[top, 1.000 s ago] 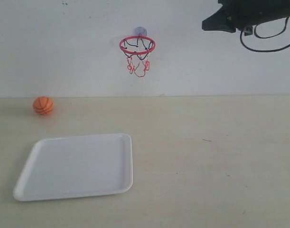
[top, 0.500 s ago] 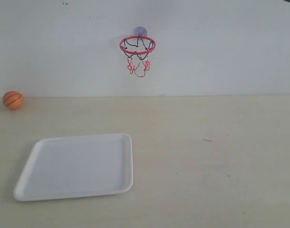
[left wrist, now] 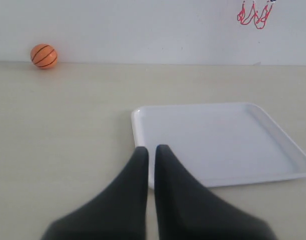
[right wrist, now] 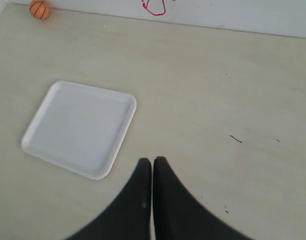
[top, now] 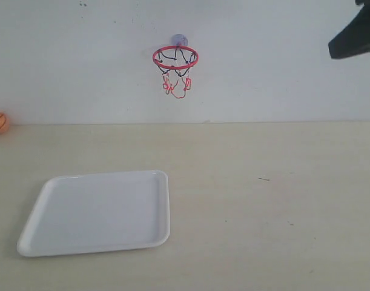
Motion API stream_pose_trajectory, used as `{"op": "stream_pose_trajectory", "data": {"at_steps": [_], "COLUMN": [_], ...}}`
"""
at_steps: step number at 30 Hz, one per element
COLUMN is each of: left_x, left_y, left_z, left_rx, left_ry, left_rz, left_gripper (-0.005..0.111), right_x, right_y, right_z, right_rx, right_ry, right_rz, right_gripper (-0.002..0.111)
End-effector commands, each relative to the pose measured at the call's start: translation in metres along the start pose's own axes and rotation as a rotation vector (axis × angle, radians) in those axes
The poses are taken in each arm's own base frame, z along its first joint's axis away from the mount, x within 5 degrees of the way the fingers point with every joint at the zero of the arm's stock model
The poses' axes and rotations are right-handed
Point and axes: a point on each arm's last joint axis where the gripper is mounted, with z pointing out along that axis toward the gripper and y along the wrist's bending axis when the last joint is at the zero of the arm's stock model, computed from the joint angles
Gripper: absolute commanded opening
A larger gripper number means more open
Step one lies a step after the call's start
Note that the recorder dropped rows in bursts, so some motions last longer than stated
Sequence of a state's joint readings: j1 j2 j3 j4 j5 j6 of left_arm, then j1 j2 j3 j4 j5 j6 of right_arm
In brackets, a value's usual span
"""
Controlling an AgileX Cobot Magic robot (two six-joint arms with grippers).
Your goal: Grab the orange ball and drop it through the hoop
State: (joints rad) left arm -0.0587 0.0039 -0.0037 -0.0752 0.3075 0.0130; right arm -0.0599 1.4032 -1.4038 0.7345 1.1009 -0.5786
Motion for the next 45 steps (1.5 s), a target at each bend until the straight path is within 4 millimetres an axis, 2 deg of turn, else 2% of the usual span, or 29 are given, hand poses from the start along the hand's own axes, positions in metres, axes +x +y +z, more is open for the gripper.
{"op": "stream_pose_trajectory", "data": {"at_steps": [1, 4, 8, 11, 17, 27, 29, 31, 34, 37, 40, 45], "left_x": [0.001, 0.001, 0.001, 0.001, 0.001, 0.001, 0.001, 0.001, 0.001, 0.001, 0.001, 0.001], "left_y": [0.0, 0.0, 0.0, 0.0, 0.0, 0.0, 0.0, 0.0, 0.0, 0.0, 0.0, 0.0], "left_z": [0.0, 0.0, 0.0, 0.0, 0.0, 0.0, 0.0, 0.0, 0.0, 0.0, 0.0, 0.0], "left_rx": [0.002, 0.002, 0.002, 0.002, 0.002, 0.002, 0.002, 0.002, 0.002, 0.002, 0.002, 0.002], "left_ry": [-0.002, -0.002, -0.002, -0.002, -0.002, -0.002, -0.002, -0.002, -0.002, -0.002, -0.002, -0.002], "left_rz": [-0.008, -0.008, -0.008, -0.008, -0.008, -0.008, -0.008, -0.008, -0.008, -0.008, -0.008, -0.008], "left_gripper": [0.004, 0.004, 0.004, 0.004, 0.004, 0.004, 0.004, 0.004, 0.004, 0.004, 0.004, 0.004], "right_x": [0.049, 0.085, 0.13, 0.147, 0.152, 0.152, 0.152, 0.164, 0.199, 0.228, 0.237, 0.241], "right_y": [0.008, 0.012, 0.015, 0.02, 0.028, 0.028, 0.034, 0.053, 0.071, 0.079, 0.086, 0.089], "right_z": [-0.006, -0.009, -0.008, -0.009, -0.017, -0.017, -0.033, -0.052, -0.077, -0.085, -0.089, -0.09], "right_rx": [0.085, 0.124, 0.171, 0.164, 0.147, 0.157, 0.223, 0.22, 0.295, 0.325, 0.31, 0.282], "right_ry": [-0.18, -0.327, -0.355, -0.347, -0.378, -0.381, -0.452, -0.508, -0.704, -0.825, -0.859, -0.868], "right_rz": [0.017, 0.04, 0.086, 0.084, 0.071, 0.066, -0.019, -0.118, -0.203, -0.248, -0.271, -0.249], "right_gripper": [0.0, 0.0, 0.0, 0.0, 0.0, 0.0, 0.0, 0.0, 0.0, 0.0, 0.0, 0.0]}}
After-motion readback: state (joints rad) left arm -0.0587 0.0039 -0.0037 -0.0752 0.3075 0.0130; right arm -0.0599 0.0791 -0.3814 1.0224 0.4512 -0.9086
